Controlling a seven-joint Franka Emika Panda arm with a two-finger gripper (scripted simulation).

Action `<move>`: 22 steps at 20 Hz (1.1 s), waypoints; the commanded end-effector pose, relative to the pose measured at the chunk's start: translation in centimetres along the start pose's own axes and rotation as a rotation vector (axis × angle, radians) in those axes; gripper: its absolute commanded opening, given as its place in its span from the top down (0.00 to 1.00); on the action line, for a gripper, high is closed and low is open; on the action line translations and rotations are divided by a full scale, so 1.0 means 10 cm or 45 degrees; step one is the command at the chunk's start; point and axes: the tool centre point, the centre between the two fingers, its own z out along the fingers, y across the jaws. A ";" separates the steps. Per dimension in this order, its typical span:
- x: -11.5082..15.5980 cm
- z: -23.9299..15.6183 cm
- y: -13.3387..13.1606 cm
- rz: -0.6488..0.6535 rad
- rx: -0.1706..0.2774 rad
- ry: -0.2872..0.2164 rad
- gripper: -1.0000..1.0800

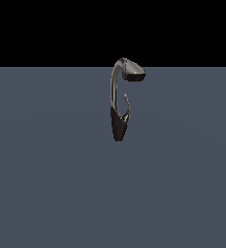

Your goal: Turn on the faucet by rotating a designated handle.

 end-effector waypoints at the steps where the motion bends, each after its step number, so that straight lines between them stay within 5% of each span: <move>1: 0.00 0.00 0.00 0.000 0.000 0.000 1.00; 10: 0.04 -0.07 0.04 0.005 -0.001 0.043 1.00; 22: 0.22 -0.04 0.00 0.069 0.043 0.008 1.00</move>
